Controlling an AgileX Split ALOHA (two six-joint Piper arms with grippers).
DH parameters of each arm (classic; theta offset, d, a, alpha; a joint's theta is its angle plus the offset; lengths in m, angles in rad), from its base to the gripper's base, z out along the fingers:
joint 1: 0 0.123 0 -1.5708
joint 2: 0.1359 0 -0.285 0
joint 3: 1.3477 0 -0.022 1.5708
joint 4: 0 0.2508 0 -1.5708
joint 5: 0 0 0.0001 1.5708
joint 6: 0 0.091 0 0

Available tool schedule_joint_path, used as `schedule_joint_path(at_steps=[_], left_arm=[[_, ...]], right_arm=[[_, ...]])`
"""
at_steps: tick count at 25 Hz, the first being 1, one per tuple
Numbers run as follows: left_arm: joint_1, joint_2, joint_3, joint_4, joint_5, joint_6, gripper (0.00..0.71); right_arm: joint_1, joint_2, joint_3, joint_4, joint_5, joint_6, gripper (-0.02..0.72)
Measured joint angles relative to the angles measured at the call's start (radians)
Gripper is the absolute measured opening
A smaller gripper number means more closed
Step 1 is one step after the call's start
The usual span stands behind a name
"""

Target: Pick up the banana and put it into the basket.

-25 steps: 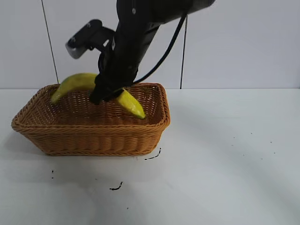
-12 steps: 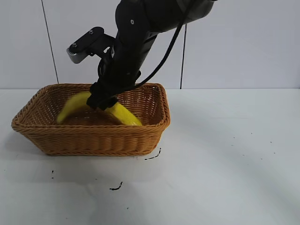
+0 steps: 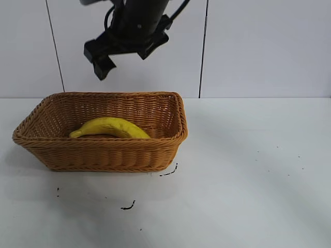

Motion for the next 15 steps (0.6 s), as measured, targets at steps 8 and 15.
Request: schedule_joint_path(at_steps=[8, 15], left_arm=[[0.0, 0.0, 0.0, 0.0, 0.0, 0.0, 0.693], [0.0, 0.0, 0.0, 0.0, -0.001, 0.0, 0.693]], right_arm=[[-0.236, 0.0, -0.009, 0.034, 0.119, 0.033, 0.69], [-0.44, 0.0, -0.009, 0.024, 0.188, 0.028, 0.69]])
